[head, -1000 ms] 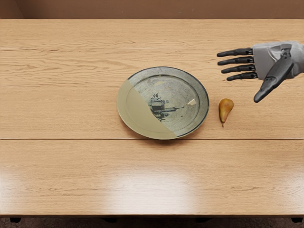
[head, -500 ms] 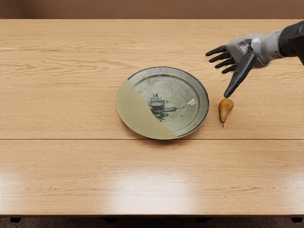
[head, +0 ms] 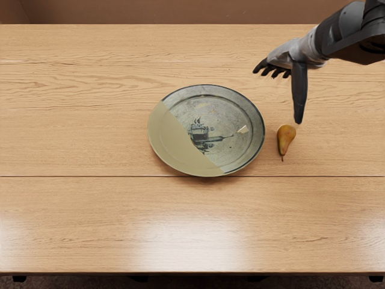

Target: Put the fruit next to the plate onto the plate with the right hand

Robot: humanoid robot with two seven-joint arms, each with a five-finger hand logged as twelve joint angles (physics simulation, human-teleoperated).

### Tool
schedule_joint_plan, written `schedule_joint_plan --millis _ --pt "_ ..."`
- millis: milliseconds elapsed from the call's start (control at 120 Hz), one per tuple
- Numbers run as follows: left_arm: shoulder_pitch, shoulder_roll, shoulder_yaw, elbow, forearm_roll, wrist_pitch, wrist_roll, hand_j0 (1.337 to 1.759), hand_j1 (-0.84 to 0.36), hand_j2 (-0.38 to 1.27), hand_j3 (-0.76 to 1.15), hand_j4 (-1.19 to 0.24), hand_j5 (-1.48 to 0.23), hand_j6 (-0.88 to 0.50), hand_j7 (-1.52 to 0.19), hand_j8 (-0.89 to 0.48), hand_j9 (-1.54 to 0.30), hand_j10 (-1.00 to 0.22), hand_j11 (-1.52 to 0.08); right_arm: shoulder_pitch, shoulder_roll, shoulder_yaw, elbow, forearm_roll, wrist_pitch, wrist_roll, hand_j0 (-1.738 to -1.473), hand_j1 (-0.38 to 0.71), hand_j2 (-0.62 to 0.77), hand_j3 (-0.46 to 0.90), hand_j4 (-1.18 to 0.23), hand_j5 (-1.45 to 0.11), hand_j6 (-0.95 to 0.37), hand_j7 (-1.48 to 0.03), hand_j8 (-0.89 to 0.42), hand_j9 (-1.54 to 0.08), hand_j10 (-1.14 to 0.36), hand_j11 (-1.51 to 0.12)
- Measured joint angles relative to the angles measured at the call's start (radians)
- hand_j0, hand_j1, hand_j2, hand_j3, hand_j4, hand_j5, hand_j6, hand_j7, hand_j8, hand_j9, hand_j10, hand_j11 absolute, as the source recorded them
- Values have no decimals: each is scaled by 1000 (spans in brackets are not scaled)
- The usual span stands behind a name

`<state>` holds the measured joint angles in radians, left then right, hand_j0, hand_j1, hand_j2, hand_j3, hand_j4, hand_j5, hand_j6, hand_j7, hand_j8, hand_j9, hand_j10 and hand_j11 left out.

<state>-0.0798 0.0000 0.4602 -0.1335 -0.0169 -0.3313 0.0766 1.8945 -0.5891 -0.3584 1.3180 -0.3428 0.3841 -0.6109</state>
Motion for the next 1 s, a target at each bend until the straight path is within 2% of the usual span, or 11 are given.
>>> schedule_joint_plan --millis 158,467,800,1000 --pt "0 0 0 0 0 0 0 1658 349 0 0 0 0 0 0 0 0 0 0 24 43 -63 -2 -5 -75 0 -1658 -305 -7 0 -38 -48 -39 -47 -39 -48 -38 -48" --pt "0 0 0 1 0 0 0 1658 349 0 0 0 0 0 0 0 0 0 0 -31 102 -151 -27 101 -242 0 -1658 -304 -7 0 -39 -49 -40 -49 -40 -49 -39 -49" --pt "0 0 0 1 0 0 0 1658 349 0 0 0 0 0 0 0 0 0 0 21 168 -311 123 207 -610 0 -1658 -302 -7 0 -41 -52 -42 -51 -41 -52 -41 -52" --pt "0 0 0 1 0 0 0 1658 349 0 0 0 0 0 0 0 0 0 0 42 171 -370 256 225 -786 0 -1658 -267 -13 0 -70 -89 -70 -89 -70 -89 -69 -89"
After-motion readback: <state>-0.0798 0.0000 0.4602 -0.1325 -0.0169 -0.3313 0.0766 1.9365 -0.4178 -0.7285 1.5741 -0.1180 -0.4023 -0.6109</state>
